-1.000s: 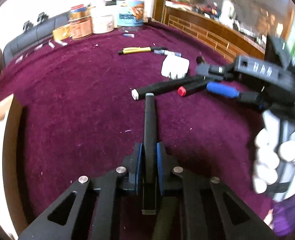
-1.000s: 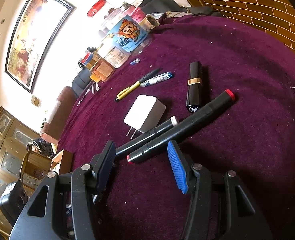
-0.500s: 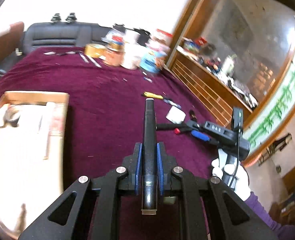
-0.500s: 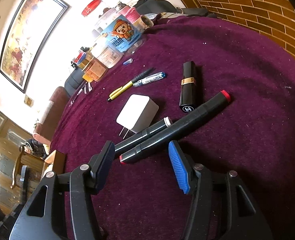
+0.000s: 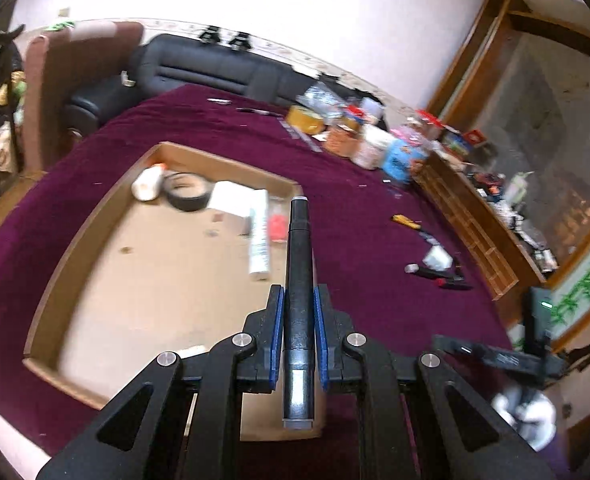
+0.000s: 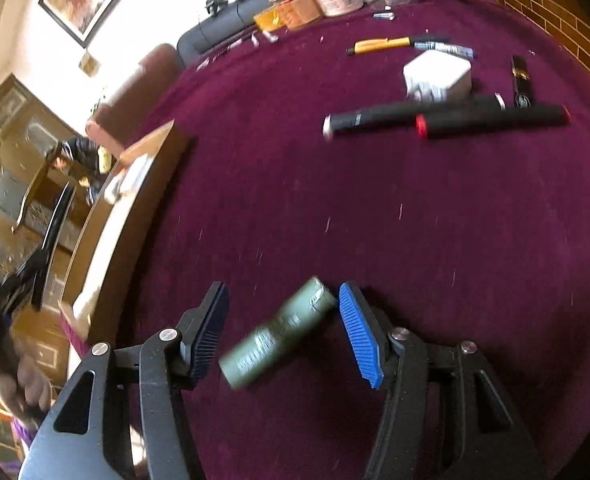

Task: Organize rigid objects
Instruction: 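Grasp the green cylinder with the right gripper while the left holds the black marker, then release the black marker into the box with the left gripper while the right drops the green cylinder there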

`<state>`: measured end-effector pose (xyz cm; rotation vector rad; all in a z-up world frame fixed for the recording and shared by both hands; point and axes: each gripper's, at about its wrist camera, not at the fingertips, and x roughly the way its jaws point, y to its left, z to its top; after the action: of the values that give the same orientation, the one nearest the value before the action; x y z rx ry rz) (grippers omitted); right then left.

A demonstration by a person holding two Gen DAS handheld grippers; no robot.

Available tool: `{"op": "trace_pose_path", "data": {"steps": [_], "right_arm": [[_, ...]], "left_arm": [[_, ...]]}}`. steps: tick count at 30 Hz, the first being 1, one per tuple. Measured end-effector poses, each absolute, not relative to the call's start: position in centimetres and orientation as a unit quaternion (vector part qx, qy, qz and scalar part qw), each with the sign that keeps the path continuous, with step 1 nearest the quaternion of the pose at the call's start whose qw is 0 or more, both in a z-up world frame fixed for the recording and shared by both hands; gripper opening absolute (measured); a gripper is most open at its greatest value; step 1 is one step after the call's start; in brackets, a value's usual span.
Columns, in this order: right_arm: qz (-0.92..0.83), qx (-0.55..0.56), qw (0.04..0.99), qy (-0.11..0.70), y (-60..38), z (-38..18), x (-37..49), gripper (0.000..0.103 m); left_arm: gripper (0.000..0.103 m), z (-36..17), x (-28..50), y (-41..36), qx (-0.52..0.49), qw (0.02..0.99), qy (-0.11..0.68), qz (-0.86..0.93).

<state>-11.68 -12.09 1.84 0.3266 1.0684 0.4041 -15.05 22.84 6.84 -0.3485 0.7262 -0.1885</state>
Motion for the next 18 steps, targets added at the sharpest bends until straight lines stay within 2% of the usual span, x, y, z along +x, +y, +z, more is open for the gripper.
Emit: {"op": "trace_pose_path", "data": {"steps": [10, 12, 13, 15, 18], "right_arm": [[0.137, 0.03, 0.863, 0.485, -6.3, 1.9, -12.3, 0.056], [0.113, -0.027, 0.874, 0.472, -5.3, 1.6, -12.8, 0.04], [0.105, -0.051, 0.88, 0.461, -5.0, 1.5, -13.4, 0.036], [0.114, -0.04, 0.88, 0.459, -5.5, 1.6, -13.9, 0.022], [0.127, -0.001, 0.879, 0.459, -6.7, 1.8, -14.2, 0.019]], "left_arm": [[0.011, 4.4, -15.0, 26.4, -0.216, 0.899, 0.374, -0.077], [0.012, 4.4, -15.1, 26.6, -0.218, 0.9, 0.37, -0.075], [0.011, 4.5, -15.1, 26.8, -0.22, 0.9, 0.37, -0.074], [0.011, 4.4, -15.2, 26.9, -0.224, 0.899, 0.37, -0.075], [0.012, 4.1, -15.0, 27.1, -0.226, 0.896, 0.374, -0.075]]}}
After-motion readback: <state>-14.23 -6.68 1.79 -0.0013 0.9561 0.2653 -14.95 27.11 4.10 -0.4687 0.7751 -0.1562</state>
